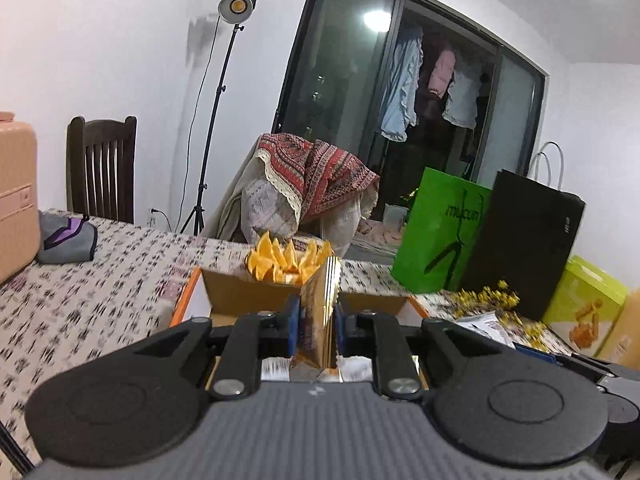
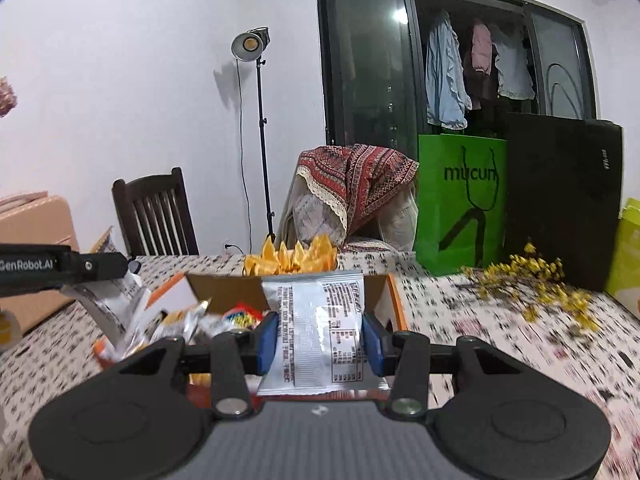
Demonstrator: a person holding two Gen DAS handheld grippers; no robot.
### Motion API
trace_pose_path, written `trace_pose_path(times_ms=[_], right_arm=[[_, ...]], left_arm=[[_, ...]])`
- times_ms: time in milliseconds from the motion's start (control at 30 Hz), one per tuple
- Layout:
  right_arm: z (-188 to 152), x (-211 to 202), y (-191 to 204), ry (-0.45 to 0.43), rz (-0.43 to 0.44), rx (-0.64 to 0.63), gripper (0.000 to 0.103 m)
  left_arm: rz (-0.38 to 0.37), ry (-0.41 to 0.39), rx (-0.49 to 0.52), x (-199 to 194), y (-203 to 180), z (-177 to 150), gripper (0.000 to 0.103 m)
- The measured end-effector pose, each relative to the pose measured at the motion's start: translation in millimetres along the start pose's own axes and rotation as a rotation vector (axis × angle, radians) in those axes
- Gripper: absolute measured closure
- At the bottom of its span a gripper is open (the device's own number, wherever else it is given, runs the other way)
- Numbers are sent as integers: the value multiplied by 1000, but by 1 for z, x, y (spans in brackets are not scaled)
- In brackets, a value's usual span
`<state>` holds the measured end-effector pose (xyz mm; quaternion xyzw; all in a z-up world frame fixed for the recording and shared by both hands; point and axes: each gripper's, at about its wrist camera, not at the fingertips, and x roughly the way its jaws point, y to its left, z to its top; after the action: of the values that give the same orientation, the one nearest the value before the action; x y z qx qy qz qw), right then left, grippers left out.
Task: Organize snacks
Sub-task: 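Carry both held packets into the box and open both tools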
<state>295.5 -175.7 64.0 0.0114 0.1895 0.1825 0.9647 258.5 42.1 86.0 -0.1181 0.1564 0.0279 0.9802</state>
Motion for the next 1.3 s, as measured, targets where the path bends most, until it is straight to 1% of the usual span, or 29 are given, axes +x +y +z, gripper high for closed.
trace_pose_path(times_ms=[133,200,267,333,400,433,533,600,667,700,733,767,800,833,867,900,933,967,1000,1300], right_arm=[[15,45,0,16,-1,22,60],[16,65,-1,27,-6,33,60],[10,82,-3,24,-23,42,60],[0,89,-6,7,-30,35,60],[-7,97,-5,24,-43,6,60],[-9,100,-6,34,-44,4,60],[-14,106,-10,69,-9,27,60],[-16,108,-9,74,-11,18,59],[-16,107,-9,78,1,18,59],[-16,105,-9,77,6,19,53],[-17,105,-9,78,8,19,48],[-17,104,-9,76,6,20,34],[-16,103,-9,73,2,22,21],[-17,101,-10,68,1,27,18],[-17,100,-11,65,6,32,17],[-16,100,-13,65,12,37,15],[-16,99,-14,67,19,43,12],[-16,100,-14,70,21,45,2],[-16,100,-14,72,18,46,0],[-14,92,-16,57,2,55,0]], left_arm=[[28,4,4,36,-1,8,85],[61,-6,13,54,-1,7,85],[72,-11,12,66,3,3,85],[100,-21,42,77,6,-4,85],[126,-13,69,86,8,-10,85],[127,-7,73,89,8,-12,85],[130,-5,93,93,9,-16,85],[125,-3,101,93,9,-18,85],[122,5,98,94,9,-21,79],[116,7,97,94,9,-22,70],[113,8,92,93,10,-23,51],[116,5,84,93,11,-24,42],[116,-7,78,90,12,-24,30],[113,-18,75,88,13,-24,21],[108,-24,70,86,13,-24,17],[103,-28,62,85,13,-23,6],[99,-35,52,83,14,-23,0],[99,-43,45,81,14,-24,0],[97,-44,43,81,14,-23,0],[110,-31,32,79,14,-21,0]])
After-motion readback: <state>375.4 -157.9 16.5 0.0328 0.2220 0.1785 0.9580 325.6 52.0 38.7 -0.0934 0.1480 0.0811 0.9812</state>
